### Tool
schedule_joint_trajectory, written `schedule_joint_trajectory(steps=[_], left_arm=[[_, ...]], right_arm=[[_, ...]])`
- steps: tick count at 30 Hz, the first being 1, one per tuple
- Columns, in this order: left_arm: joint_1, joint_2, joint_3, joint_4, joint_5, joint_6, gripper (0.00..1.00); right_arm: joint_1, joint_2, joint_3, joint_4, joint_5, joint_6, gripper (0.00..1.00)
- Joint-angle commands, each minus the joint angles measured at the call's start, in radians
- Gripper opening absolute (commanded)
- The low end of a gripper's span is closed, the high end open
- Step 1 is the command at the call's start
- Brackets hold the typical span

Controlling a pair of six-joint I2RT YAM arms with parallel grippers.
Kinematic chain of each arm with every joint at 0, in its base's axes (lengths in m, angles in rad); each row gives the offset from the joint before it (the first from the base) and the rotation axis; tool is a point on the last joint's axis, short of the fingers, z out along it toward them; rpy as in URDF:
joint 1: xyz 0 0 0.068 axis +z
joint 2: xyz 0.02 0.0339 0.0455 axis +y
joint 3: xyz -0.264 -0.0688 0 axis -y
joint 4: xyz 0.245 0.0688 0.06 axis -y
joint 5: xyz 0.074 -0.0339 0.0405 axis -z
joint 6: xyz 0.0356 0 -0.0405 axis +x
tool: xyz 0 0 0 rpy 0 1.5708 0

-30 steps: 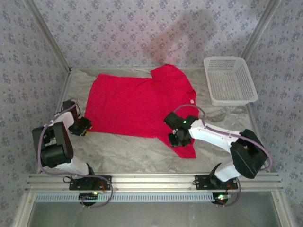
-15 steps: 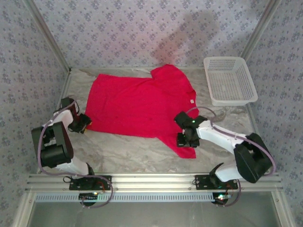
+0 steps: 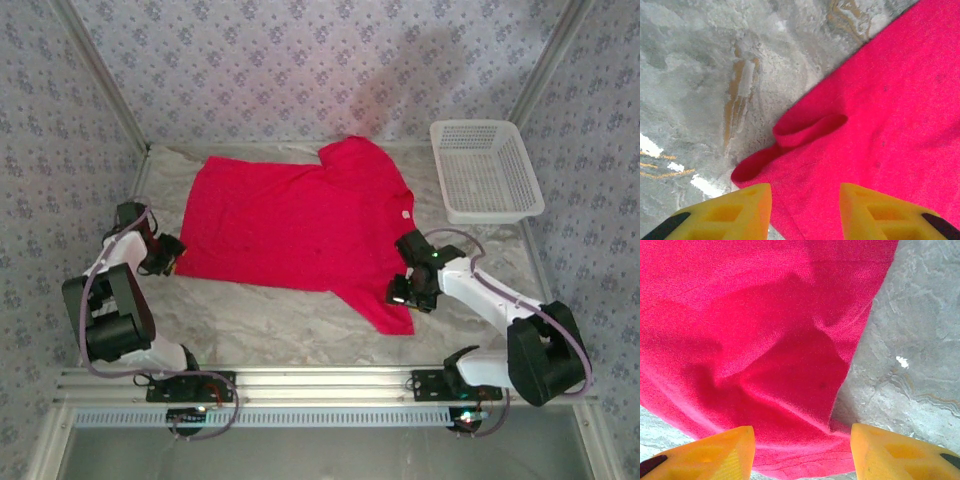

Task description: Fold the inside-out t-shirt

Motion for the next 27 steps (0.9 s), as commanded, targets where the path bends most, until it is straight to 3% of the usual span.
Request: schedule_joint_trajectory(steps=[1, 10, 15, 16, 22, 27], left_arm=[[0.002, 0.040, 0.021, -0.008, 0.017, -0.007, 0.37], [0.000, 0.082, 0.002, 0.003, -0.041, 0.005, 0.34], [0.000, 0.123, 0.022, 0.010, -0.026, 0.004, 0.01], [0.000, 0.121, 0.023, 0.010, -0.024, 0.003, 0.00], [0.000, 0.030, 0.035, -0.045, -0.028, 0.003, 0.00], [-0.003, -0.085, 0.043, -0.103, -0.034, 0.004, 0.00]], right_arm=[[-0.016, 0.005, -0.014, -0.019, -0.030, -0.039, 0.56], [-0.035, -0.015, -0.008, -0.048, -0.044, -0.047, 0.56], [-0.039, -0.023, -0.017, -0.079, -0.065, -0.026, 0.56], [-0.038, -0.022, -0.020, -0.092, -0.066, -0.017, 0.56], [-0.045, -0.010, -0.013, -0.167, -0.040, 0.036, 0.58], [-0.042, -0.007, -0.038, -0.129, -0.067, 0.053, 0.57]])
